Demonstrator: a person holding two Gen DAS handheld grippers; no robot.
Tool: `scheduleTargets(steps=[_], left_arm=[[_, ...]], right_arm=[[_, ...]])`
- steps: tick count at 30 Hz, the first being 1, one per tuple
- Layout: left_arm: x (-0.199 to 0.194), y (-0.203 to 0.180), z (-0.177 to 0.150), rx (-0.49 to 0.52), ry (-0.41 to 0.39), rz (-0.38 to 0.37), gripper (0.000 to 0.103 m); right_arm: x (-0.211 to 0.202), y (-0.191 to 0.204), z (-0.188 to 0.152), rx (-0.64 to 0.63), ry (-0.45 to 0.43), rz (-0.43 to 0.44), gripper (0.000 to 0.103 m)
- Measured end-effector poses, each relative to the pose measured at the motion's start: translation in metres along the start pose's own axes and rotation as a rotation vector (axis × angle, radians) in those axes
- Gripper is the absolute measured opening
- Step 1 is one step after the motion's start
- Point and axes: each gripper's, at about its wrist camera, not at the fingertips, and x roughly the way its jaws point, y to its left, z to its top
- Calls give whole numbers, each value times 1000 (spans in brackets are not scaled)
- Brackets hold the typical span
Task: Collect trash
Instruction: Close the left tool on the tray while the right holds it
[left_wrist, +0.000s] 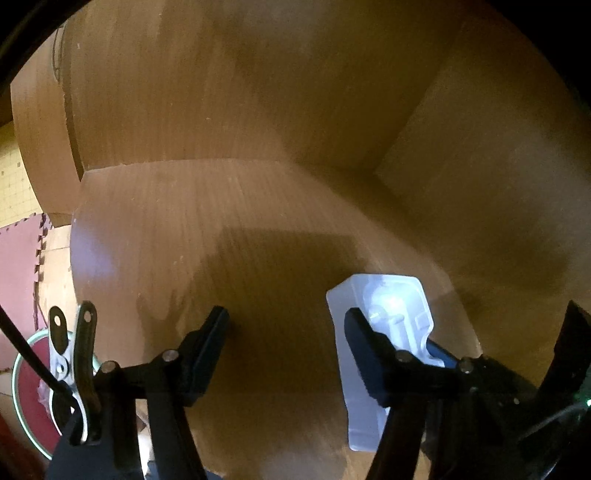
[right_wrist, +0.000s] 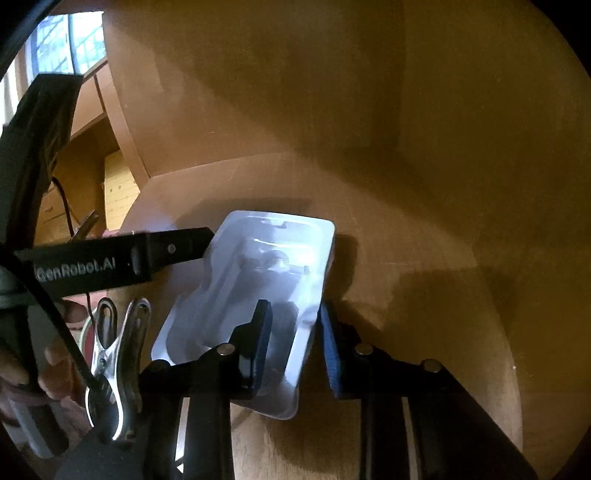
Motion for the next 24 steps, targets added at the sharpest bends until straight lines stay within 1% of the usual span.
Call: scheduleTargets(steps=[2,4,5,8,9,10,11,12,13,14,15,16,18,22,24], left_arm=[[-8,4,-4,-22,-15,-25,67],[-16,7,-4,-50,-42,-40,67],[-17,6,-4,-48,-45,-41,67],[-16,-3,-3,-1,-34,-54,67],[-11,-6,2,11,-28,-55,67],[-8,-9,0,23,-19,-55,66],[-6,-11,-3,31,-7,-54,58],[-3,-10,-4,32,9,-50,47],[1,-6,-6,7,24,-66,43],[4,-4,-7,-6,35,-70,35],[3,-1,-8,-6,22,-61,26],[4,-2,-7,5,23,-50,23],[0,0,-9,14,11,-36,23],[-7,12,-11,-1,5,-31,23],[-12,16,-13,0,-3,-12,23]], right_arm=[[2,1,-1,18,-8,5,24],[-3,-5,-5,36,-17,13,24],[-4,-6,-6,39,-20,18,24],[-4,-4,-8,27,-26,29,24],[-8,-6,-6,20,-27,34,24],[-9,-6,-7,13,-29,43,24],[-9,-3,-8,7,-31,49,24],[-8,-1,-7,2,-32,55,24],[-10,1,-9,-3,-33,62,24],[-10,3,-9,-6,-34,66,24],[-9,4,-8,-21,-38,58,24],[-9,7,-10,-41,-42,52,24],[-10,13,-13,-52,-48,61,23],[-8,19,-15,-36,-63,61,14],[-6,18,-14,-6,-62,87,14]])
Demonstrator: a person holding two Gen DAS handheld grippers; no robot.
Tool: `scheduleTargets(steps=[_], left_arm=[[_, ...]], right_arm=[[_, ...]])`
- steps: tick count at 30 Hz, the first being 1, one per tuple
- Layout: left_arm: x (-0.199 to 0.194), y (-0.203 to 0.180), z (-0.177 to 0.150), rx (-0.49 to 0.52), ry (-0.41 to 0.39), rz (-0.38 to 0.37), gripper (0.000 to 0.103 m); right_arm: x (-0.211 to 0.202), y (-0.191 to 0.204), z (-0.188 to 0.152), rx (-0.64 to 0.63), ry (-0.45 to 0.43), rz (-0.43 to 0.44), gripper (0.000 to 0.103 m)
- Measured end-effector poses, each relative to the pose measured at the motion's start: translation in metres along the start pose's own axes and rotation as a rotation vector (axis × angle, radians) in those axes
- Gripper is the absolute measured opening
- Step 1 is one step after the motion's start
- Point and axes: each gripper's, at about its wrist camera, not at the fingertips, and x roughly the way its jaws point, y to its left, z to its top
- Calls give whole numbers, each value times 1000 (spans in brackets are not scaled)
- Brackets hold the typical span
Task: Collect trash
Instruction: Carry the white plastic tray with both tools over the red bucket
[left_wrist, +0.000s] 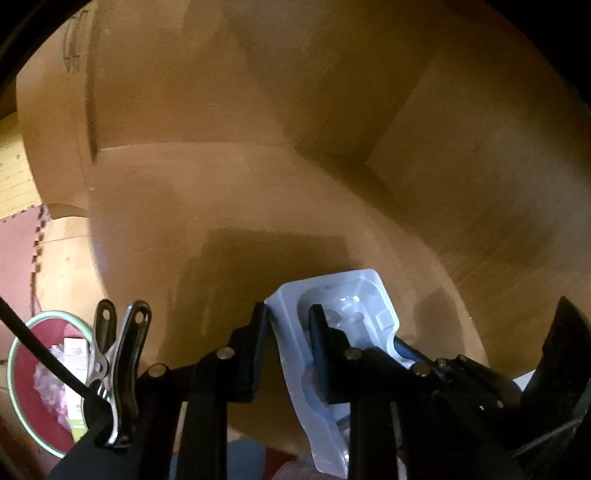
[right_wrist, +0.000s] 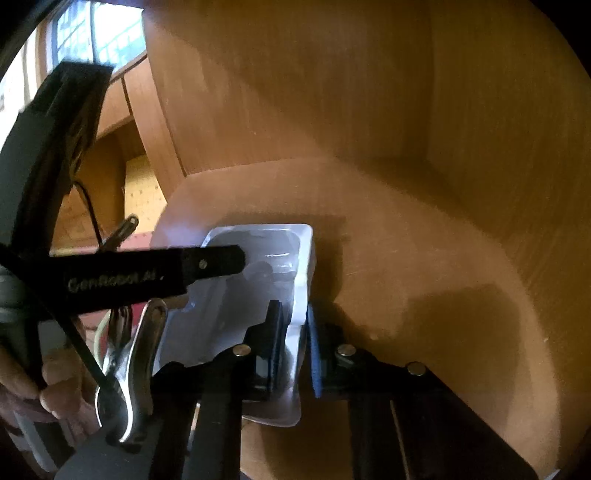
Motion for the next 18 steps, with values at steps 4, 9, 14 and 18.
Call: scheduleTargets(steps=[4,9,14,18], left_arm=[[-15,11,-6,-7,-33,28,23],[-42,39,-8,-39,-80,70,22],[-79,82,-20,-90,-113,124,22],[-101,119,-32,-143,-123,153,22]], right_arm=[[2,16,-1,-9,-1,24,14],[5,42,3,-32,-14,75,14],[9,82,8,-75,-18,137,14],[16,119,7,-120,0,184,14]])
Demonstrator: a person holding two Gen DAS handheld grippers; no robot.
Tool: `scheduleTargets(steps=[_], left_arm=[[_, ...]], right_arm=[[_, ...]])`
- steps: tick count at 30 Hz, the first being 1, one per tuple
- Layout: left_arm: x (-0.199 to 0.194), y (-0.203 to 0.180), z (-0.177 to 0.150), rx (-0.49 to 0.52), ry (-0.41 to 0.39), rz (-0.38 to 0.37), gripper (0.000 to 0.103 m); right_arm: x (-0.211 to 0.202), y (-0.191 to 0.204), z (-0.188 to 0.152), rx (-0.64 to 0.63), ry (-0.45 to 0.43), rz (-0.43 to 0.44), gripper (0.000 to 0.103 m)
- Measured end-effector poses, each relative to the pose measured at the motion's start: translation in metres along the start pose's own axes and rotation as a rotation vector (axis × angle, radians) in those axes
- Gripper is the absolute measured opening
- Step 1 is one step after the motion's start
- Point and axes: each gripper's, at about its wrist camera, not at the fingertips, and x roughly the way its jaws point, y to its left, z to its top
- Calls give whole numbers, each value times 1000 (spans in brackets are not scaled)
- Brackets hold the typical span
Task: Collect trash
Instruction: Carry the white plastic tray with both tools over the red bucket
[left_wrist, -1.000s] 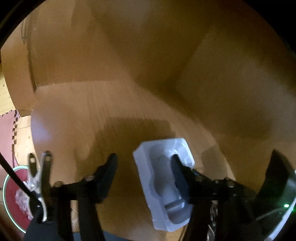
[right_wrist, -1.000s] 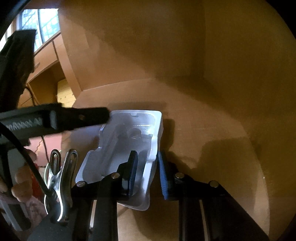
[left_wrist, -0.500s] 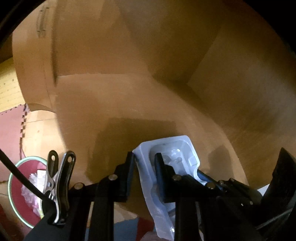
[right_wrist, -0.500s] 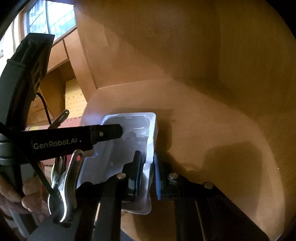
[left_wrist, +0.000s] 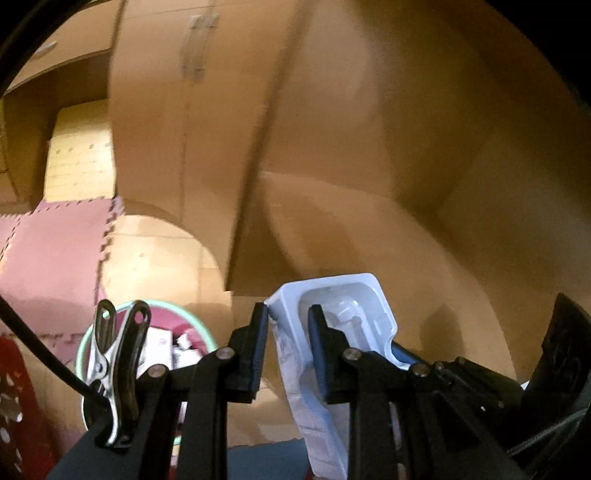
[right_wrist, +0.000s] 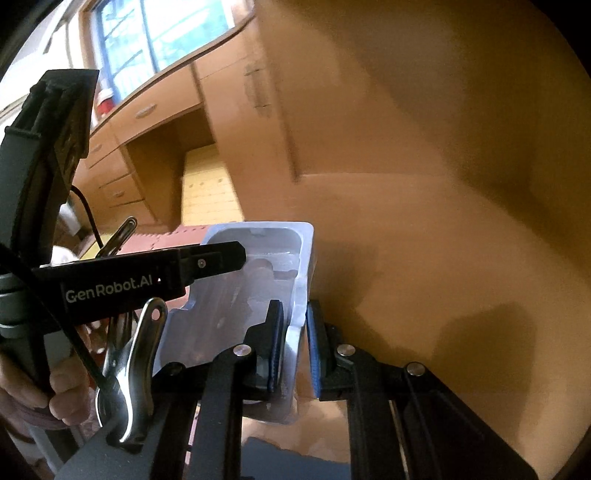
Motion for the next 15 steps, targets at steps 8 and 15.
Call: scheduleTargets(steps=[8,15], left_arm=[[-12,72,-13,-83,21,42,22],[-3,124,-25,-148,60,44,22]], right_arm=[[39,62,-1,-64,67,59,14],[74,93,-9,-68,124,69,14]])
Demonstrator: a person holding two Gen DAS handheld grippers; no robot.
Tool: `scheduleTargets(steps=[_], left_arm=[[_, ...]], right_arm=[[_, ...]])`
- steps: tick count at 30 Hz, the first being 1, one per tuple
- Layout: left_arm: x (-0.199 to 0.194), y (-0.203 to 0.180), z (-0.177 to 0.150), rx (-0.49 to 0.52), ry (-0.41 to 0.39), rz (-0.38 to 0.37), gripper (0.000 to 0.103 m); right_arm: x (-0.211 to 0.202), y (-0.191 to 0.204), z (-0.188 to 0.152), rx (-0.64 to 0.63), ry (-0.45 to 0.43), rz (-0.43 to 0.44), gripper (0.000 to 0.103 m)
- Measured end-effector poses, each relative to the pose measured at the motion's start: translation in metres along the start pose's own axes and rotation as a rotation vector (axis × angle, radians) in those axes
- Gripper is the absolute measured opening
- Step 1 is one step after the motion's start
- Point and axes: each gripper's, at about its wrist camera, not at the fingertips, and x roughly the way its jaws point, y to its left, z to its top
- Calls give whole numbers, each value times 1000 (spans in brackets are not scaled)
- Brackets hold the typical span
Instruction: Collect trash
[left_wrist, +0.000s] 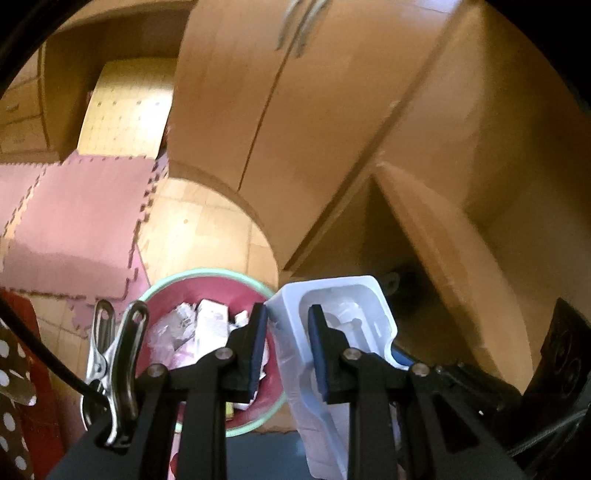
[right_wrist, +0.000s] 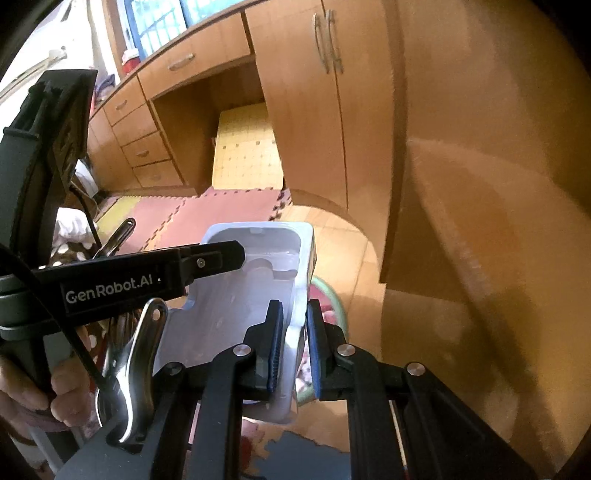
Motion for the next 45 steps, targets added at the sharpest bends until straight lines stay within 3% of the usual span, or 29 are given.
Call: scheduleTargets(steps=[7,10,15,17,22,25,30,39,45], left_arm=[[28,52,-8,-57,50,30,22],[42,67,-7,-85,63,7,22],[65,77,-7,-54,72,71,23],[73,81,-7,-71,91,56,23],[84,82,-13,-36,116,121,24],[82,83,-14,-28,111,145,28],[66,80,-19,3,80,177,39],[28,76,-36,7,53,154,60],[6,79,-51,-22,43,196,64]], right_arm=[[57,19,-11,34,77,40,14],[79,23,-18,46,84,46,14],[119,26,-34,96,115,68,14],[132,23,-40,116,129,69,14],[152,16,-43,125,166,32,14],[152,12,-42,144,168,30,15],[143,11,-39,143,165,20,30],[116,20,-38,77,208,-11,42],[85,24,-39,21,254,-21,47]])
